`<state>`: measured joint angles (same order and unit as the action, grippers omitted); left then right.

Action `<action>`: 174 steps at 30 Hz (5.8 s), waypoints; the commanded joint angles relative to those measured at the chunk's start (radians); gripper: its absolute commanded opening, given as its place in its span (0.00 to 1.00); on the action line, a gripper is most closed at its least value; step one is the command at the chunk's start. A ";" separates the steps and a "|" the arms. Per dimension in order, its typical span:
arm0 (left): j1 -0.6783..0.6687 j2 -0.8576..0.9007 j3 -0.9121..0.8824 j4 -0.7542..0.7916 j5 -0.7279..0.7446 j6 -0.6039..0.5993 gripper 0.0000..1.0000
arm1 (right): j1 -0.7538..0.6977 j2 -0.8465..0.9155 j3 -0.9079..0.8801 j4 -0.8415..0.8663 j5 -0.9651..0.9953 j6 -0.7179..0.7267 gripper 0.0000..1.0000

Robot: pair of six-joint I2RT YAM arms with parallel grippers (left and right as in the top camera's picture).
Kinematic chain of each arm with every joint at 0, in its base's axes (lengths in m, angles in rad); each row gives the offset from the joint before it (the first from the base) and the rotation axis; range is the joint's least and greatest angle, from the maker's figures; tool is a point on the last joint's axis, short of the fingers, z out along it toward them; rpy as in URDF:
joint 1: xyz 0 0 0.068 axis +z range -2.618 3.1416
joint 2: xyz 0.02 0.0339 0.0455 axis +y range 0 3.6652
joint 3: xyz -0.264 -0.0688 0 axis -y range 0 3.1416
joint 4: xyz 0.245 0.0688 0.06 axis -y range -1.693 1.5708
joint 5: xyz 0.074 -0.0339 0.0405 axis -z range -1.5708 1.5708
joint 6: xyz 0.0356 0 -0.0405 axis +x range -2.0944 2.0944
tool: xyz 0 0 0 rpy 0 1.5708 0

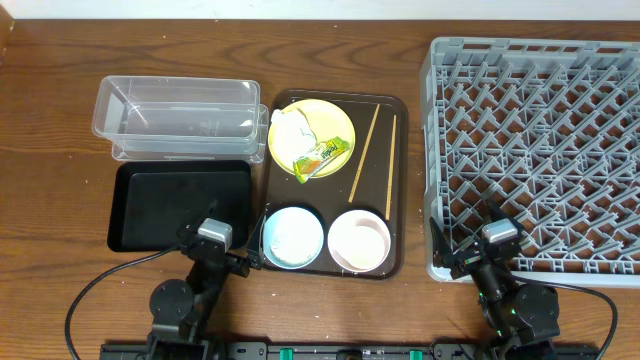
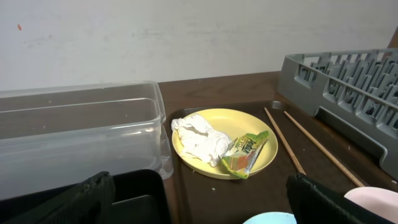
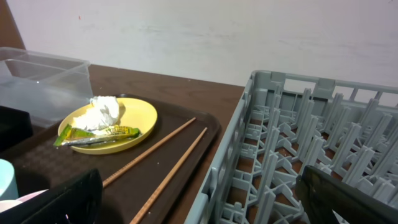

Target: Sort waste into correct bins and load items into the dishwasher rack

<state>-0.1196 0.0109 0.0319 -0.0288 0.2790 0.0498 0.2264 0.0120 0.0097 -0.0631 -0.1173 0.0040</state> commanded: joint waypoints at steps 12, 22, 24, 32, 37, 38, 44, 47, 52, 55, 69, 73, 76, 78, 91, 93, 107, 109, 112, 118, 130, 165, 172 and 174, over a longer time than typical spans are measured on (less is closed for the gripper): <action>-0.003 -0.006 -0.028 -0.014 0.008 0.002 0.91 | -0.023 -0.005 -0.004 0.001 -0.007 0.010 0.99; -0.003 -0.006 -0.028 -0.014 0.008 0.002 0.91 | -0.023 -0.005 -0.004 0.000 -0.007 0.010 0.99; -0.003 -0.006 -0.028 -0.014 0.008 0.002 0.91 | -0.023 -0.005 -0.004 0.001 0.003 -0.002 0.99; -0.003 -0.006 -0.028 -0.014 0.008 0.002 0.91 | -0.023 -0.005 -0.004 -0.001 0.035 -0.019 0.99; -0.003 -0.006 -0.028 -0.014 0.008 0.002 0.91 | -0.023 -0.005 -0.004 -0.002 0.035 -0.020 0.99; -0.003 -0.006 -0.028 -0.014 0.008 0.002 0.91 | -0.023 -0.005 -0.004 0.000 0.034 -0.019 0.99; -0.003 -0.006 -0.028 -0.014 0.009 0.002 0.91 | -0.023 -0.005 -0.004 0.000 0.035 -0.020 0.99; -0.003 -0.006 -0.028 -0.014 0.009 0.002 0.91 | -0.023 -0.005 -0.004 0.000 0.034 -0.017 0.99; -0.003 -0.006 -0.028 -0.014 0.008 0.002 0.91 | -0.023 -0.005 -0.004 0.000 0.035 0.015 0.99; -0.003 -0.006 -0.028 -0.014 0.008 0.002 0.91 | -0.023 -0.005 -0.004 0.000 0.039 0.056 0.99; -0.003 0.098 0.061 -0.084 -0.002 -0.220 0.91 | -0.023 0.112 0.146 -0.071 0.200 0.155 0.99; -0.003 0.232 0.162 -0.131 -0.003 -0.220 0.91 | -0.023 0.254 0.253 -0.089 0.200 0.155 0.99; -0.003 0.355 0.259 -0.180 -0.003 -0.220 0.91 | -0.023 0.373 0.331 -0.092 0.199 0.155 0.99; -0.003 0.446 0.335 -0.222 -0.002 -0.220 0.91 | -0.023 0.460 0.391 -0.100 0.199 0.155 0.99; -0.003 0.949 0.855 -0.644 -0.002 -0.208 0.91 | -0.024 0.878 0.795 -0.453 0.195 0.118 0.99; -0.003 0.994 0.921 -0.722 -0.002 -0.207 0.91 | -0.024 0.919 0.845 -0.505 0.194 0.119 0.99; -0.003 1.020 0.965 -0.797 -0.002 -0.201 0.91 | -0.023 0.948 0.885 -0.505 0.161 0.123 0.99; -0.003 1.020 0.965 -0.797 -0.002 -0.201 0.91 | -0.023 0.948 0.885 -0.505 0.162 0.122 0.99; -0.003 1.020 0.965 -0.786 -0.002 -0.201 0.91 | -0.023 0.948 0.885 -0.505 0.167 0.122 0.99; -0.003 1.020 0.965 -0.750 -0.002 -0.201 0.91 | -0.023 0.948 0.885 -0.505 0.170 0.122 0.99; -0.031 1.120 0.979 -0.580 0.006 -0.201 0.89 | -0.023 0.950 0.885 -0.505 0.170 0.122 0.99; -0.181 1.848 1.041 -0.008 -0.194 -0.126 0.79 | -0.023 0.970 0.885 -0.525 0.169 0.122 0.99; -0.186 1.894 1.041 0.011 -0.171 -0.142 0.66 | -0.023 0.970 0.885 -0.536 0.169 0.123 0.99; -0.192 1.897 1.039 0.008 -0.171 -0.141 0.60 | -0.023 0.970 0.885 -0.535 0.169 0.123 0.99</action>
<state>-0.3031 1.8996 1.0523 -0.0216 0.1051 -0.0948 0.2264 0.9810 0.8707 -0.5983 0.0525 0.1326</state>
